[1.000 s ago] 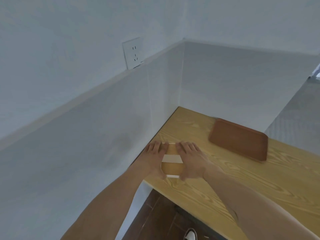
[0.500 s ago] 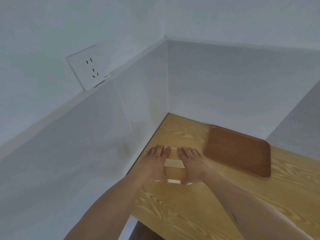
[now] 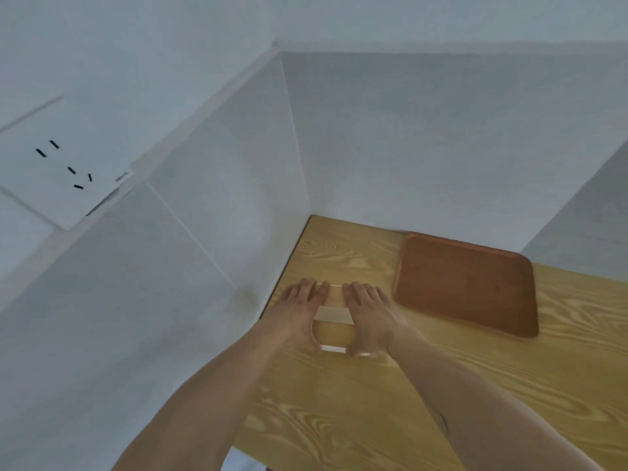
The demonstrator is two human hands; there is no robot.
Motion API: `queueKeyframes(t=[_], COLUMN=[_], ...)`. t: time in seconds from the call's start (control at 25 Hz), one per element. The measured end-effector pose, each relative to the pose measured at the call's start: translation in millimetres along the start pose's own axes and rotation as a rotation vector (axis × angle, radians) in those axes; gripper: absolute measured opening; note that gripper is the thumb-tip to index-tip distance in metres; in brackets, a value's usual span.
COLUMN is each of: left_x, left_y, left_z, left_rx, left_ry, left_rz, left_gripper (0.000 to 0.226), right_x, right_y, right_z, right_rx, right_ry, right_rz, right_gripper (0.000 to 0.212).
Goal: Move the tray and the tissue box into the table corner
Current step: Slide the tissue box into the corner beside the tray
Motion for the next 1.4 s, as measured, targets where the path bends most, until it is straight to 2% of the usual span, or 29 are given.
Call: queueKeyframes(t=[0.24,0.48,0.88,1.08,1.16,1.4], left_x=[35,60,74,41,19,-8], left_y=[-10,-13,0,27,52,79], left_z=[34,65,77,69,60,49], left_rx=[0.058,0.081,0.001,-0.148,-0.136,-0.073], left_ry=[0.092,0.102,0.075,0.008,0.024,0.000], left_rz=[-0.030,-0.012,0.102,-0.116,-0.173,-0.182], left_gripper=[0.132,0.129,0.128,0.120,0.110,0.092], right_x=[42,78,92,48,24,4], right_y=[-5,-7,0,30,54,74], right_z=[2,9,10,24,34,42], right_rx=[0.040,0.063,0.133,0.153,0.116,0.060], right_ry=[0.097,0.143,0.163,0.156,0.141,0.155], right_rz=[0.014,0.052,0.107,-0.108,-0.134,-0.151], right_gripper=[0.136,0.134,0.131,0.112,0.106,0.095])
Point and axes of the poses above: each hand's wrist, its own x-axis towards the middle knuckle, its own y-axis out of the palm, z = x × y, the point moved 5 cm from there along x, towards the middle knuckle, and after that the axes turned 10 degrees about z, right-handed, at the moved point
